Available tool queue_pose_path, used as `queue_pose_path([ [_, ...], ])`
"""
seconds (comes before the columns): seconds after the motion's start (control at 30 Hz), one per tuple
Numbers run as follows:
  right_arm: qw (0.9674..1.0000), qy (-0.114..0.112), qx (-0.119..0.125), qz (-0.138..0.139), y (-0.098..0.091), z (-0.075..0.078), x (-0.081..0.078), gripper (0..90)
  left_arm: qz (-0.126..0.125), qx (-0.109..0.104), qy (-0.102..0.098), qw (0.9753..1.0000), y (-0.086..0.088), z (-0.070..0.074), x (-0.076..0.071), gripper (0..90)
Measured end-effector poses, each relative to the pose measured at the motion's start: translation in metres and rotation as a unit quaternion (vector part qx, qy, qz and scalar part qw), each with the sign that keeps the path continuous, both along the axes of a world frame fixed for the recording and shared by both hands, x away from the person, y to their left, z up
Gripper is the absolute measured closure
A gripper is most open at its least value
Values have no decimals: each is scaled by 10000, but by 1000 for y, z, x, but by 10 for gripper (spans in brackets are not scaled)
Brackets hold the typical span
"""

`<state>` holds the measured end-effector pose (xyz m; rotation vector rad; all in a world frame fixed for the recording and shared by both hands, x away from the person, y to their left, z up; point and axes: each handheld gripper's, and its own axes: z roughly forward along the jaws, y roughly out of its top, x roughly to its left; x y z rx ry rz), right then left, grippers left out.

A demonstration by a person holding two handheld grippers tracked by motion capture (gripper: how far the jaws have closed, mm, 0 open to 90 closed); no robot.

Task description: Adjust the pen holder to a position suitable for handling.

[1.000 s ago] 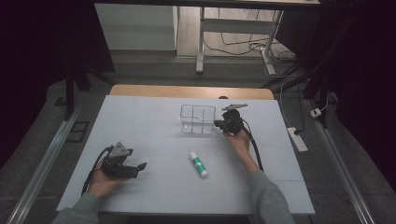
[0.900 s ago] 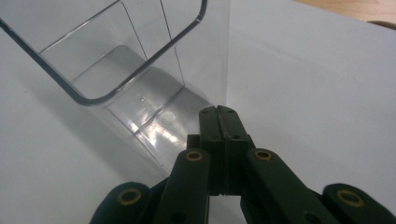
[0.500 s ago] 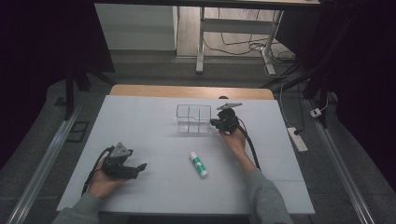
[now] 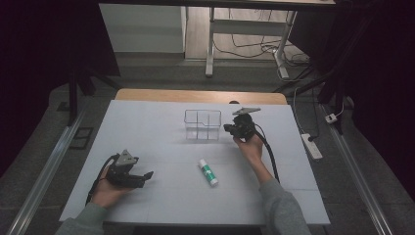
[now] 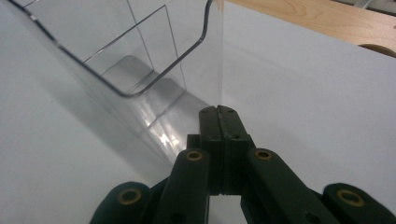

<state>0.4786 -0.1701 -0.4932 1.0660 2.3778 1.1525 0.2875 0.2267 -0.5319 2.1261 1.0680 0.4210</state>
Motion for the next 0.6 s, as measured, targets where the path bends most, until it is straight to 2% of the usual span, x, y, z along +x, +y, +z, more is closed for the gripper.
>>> queue_pose_path([
  [0.2, 9999, -65, -74, 73, -8, 5, -16, 889, 7, 29, -9, 10000, 0, 0, 0, 181],
  [0.33, 9999, -99, -20, 62, -12, 9, -23, 876, 2, 25, -26, 10000, 0, 0, 0, 183],
  [0.57, 9997, -42, -26, 235, -17, 17, -32, 592, -17, 2, -1, 10000, 0, 0, 1, 183],
  [0.6, 9997, 22, 12, 234, -17, 16, -32, 555, -19, 81, 2, 10000, 0, -1, 0, 183],
])
